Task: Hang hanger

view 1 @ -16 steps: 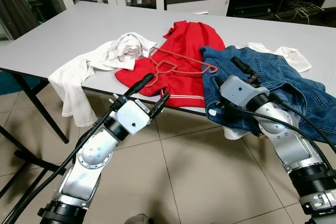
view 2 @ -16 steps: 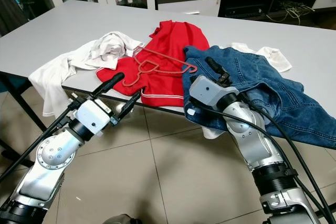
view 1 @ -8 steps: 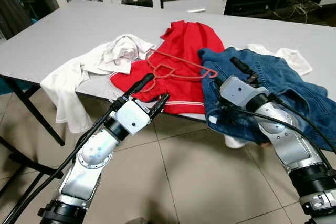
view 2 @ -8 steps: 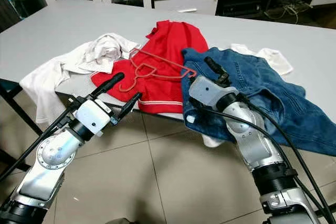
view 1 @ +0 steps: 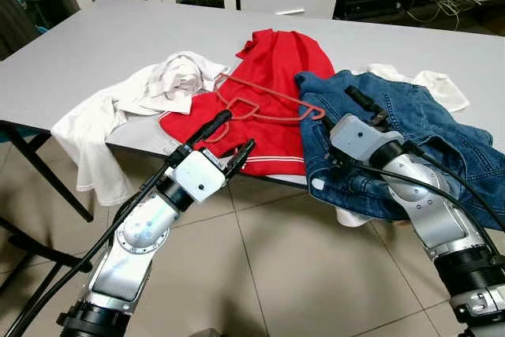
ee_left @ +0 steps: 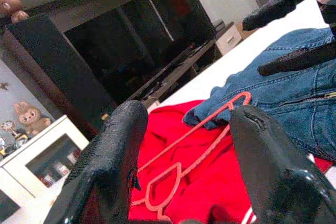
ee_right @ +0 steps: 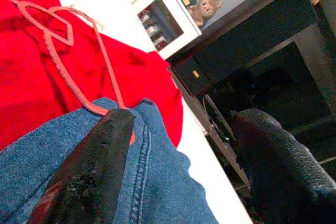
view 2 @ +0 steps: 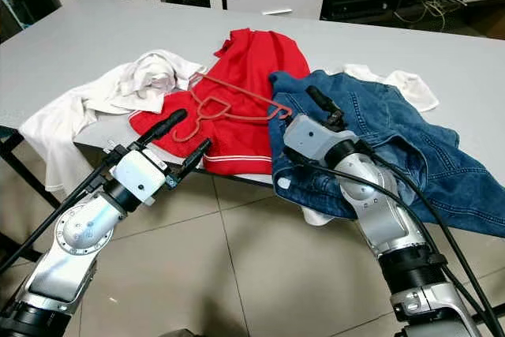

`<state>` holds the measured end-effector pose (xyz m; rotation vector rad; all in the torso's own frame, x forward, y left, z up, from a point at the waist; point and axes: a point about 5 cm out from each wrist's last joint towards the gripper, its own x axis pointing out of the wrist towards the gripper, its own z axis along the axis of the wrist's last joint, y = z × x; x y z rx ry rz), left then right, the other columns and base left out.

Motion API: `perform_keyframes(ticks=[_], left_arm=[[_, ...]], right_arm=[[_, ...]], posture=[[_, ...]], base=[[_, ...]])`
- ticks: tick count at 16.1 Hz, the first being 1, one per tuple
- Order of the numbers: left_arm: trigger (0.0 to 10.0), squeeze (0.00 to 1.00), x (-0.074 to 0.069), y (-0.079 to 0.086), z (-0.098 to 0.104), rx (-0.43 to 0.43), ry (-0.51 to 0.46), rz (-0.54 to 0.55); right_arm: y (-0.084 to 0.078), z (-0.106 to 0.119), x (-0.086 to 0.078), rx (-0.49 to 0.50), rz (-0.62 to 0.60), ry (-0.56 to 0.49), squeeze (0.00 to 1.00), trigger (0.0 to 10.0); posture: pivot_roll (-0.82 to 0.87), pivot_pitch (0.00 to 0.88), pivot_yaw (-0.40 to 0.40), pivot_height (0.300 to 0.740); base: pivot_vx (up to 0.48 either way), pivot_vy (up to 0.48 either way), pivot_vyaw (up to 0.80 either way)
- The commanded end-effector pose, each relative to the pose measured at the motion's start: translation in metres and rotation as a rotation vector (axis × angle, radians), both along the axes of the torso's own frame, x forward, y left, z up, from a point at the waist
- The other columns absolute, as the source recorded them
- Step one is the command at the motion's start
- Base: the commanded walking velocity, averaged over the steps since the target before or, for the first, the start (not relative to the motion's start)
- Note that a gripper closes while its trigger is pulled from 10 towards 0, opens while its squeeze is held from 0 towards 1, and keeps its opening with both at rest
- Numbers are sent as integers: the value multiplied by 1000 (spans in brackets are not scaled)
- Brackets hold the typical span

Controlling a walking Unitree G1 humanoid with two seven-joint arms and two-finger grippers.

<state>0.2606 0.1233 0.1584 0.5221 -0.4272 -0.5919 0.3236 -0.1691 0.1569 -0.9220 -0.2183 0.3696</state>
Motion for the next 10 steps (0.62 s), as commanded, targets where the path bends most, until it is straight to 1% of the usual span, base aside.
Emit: perform_keyframes(ticks=[1,10], left_arm=[[10000,0,1,-1,3,11,-11,3],[10000,0,1,-1,3,11,-11,3]], right_arm=[[4,2,0,10,27,-5,0,10000],[4,2,0,10,27,-5,0,10000]], posture=[[-42,0,44,740],[-42,0,44,740]], base=[[311,0,0],[311,0,0]])
